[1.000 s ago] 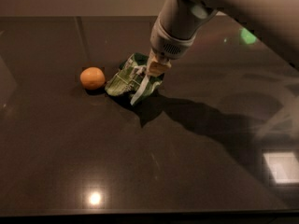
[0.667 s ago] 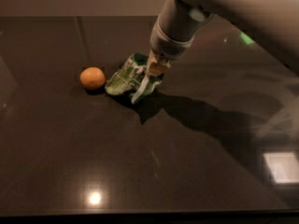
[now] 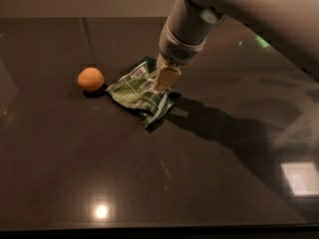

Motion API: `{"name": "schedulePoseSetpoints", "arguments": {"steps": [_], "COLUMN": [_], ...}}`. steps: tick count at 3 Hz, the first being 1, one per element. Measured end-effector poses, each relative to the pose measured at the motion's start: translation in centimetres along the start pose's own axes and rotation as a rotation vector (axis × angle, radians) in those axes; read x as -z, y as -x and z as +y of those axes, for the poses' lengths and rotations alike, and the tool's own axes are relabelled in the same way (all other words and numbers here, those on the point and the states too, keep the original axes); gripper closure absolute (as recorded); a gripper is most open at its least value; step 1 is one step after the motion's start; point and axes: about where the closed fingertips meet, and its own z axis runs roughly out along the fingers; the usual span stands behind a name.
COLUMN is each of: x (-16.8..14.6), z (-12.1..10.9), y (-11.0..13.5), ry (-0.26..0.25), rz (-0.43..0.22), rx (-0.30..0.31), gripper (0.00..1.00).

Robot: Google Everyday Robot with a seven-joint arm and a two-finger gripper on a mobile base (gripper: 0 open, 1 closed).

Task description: Move green jalapeno chip bag near orange

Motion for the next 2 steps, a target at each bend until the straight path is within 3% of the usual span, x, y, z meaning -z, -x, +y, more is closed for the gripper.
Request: {"name": "schedulePoseSetpoints", "arguments": {"steps": [1, 2], "x": [-0.07, -0.07], "z": [0.07, 0.07], "y": [0.08, 0.08], "ry": [0.001, 0.001], "rz": [0.000, 0.000], "rx": [0.002, 0.002], "gripper": [0.00, 0.00]}}
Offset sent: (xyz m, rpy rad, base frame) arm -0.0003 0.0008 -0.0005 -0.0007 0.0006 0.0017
